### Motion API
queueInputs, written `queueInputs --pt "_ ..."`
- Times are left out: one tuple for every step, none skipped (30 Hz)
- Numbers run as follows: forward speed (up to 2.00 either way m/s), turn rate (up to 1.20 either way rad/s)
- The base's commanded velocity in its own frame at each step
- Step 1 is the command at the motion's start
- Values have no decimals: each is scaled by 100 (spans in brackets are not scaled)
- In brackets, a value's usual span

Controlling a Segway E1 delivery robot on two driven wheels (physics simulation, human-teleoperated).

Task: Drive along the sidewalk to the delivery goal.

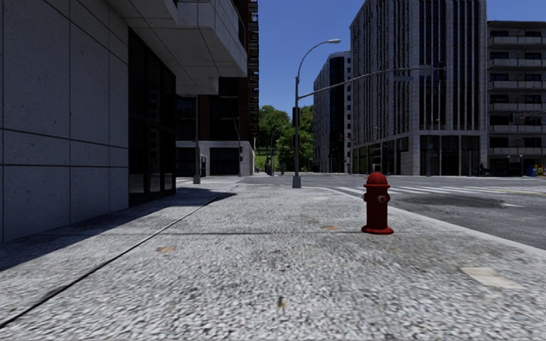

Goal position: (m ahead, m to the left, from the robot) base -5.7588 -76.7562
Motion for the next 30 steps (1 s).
queueInputs --pt "200 0" --pt "200 0" --pt "200 0" --pt "200 0" --pt "200 0" --pt "200 0" --pt "200 0" --pt "200 0" --pt "200 0" --pt "200 0" --pt "200 0" --pt "200 0" --pt "200 0" --pt "200 0" --pt "200 0" --pt "200 0" --pt "200 0" --pt "200 0" --pt "200 0" --pt "200 0" --pt "200 0" --pt "200 0" --pt "200 0" --pt "200 0" --pt "200 0" --pt "200 0" --pt "200 0" --pt "200 0" --pt "200 0" --pt "200 0"
